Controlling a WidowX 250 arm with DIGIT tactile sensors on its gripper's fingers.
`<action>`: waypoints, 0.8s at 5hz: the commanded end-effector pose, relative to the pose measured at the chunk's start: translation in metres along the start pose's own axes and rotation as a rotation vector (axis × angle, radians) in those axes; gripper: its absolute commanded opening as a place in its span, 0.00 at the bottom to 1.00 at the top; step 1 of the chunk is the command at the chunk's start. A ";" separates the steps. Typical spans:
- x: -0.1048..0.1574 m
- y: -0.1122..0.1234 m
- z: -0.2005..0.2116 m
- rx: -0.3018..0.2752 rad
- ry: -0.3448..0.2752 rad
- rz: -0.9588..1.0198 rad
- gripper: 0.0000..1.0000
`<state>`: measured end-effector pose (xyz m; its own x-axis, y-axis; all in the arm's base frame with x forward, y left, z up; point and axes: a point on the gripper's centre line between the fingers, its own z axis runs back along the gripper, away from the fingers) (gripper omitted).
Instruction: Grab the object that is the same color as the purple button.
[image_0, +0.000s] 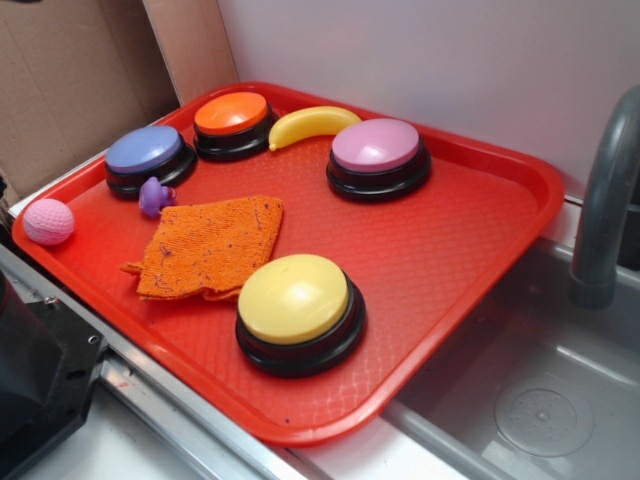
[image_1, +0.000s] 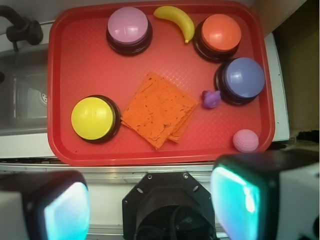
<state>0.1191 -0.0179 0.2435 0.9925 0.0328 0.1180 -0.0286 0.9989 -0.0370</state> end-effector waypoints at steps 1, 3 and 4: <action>0.000 0.000 0.000 0.000 0.000 0.000 1.00; 0.014 0.025 -0.029 -0.049 -0.057 0.400 1.00; 0.018 0.040 -0.047 -0.028 -0.083 0.581 1.00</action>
<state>0.1398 0.0202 0.1934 0.8029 0.5789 0.1424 -0.5639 0.8149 -0.1336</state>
